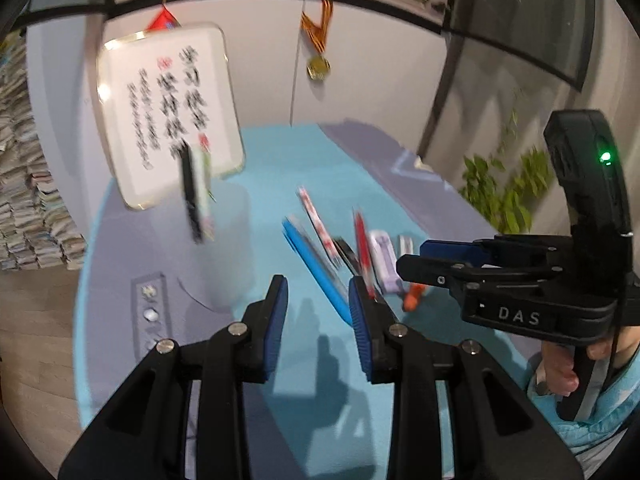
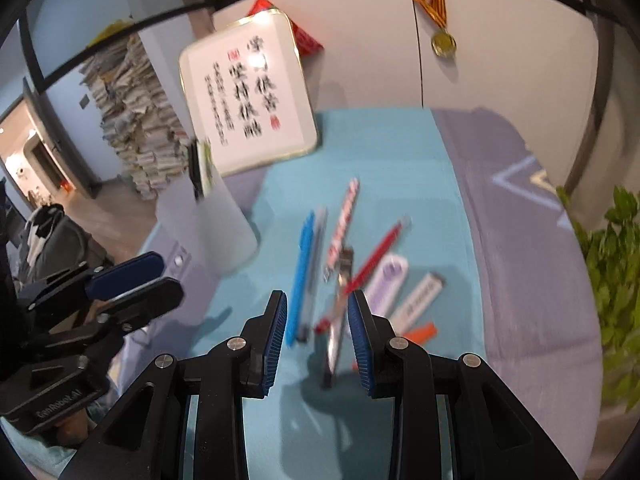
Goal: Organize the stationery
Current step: 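Withdraw both tools from the cup toward the remaining pens, then grasp the blue pen with the left tool while the right tool grasps the silver pen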
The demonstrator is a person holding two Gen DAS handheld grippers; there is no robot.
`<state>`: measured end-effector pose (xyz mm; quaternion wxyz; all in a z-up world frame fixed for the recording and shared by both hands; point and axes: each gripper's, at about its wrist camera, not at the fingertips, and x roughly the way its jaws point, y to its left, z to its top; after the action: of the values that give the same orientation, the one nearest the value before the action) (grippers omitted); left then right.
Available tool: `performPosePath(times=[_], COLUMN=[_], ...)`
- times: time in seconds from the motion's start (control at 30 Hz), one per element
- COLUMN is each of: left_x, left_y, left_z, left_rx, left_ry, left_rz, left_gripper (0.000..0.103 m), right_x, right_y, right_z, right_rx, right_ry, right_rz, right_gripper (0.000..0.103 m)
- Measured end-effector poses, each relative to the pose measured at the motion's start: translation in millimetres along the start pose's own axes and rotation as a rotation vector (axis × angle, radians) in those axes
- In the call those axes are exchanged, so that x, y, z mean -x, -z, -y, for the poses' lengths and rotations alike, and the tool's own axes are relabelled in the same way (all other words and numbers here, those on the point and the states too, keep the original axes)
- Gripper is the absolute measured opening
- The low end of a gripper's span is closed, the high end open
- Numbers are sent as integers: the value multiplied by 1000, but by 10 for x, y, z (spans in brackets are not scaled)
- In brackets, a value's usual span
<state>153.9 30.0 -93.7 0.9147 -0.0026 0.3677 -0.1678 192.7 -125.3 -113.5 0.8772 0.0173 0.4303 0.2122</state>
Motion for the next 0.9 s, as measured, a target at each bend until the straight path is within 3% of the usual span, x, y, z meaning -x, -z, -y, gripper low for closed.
performPosePath(times=[0.3, 0.73, 0.83, 0.9], left_x=[-365, -681, -753, -801], left_y=[153, 185, 188, 182], left_z=[85, 130, 148, 171], left_rx=[30, 36, 32, 28], left_ry=[7, -14, -17, -8], left_rz=[-95, -162, -175, -182], left_gripper=[29, 27, 27, 27], right_x=[-245, -385, -383, -383], right_y=[291, 354, 361, 365], right_z=[61, 140, 116, 99], right_rx=[18, 23, 56, 82], right_ry=[-38, -56, -32, 6], right_rz=[-102, -119, -111, -107], right_gripper=[32, 32, 28, 19])
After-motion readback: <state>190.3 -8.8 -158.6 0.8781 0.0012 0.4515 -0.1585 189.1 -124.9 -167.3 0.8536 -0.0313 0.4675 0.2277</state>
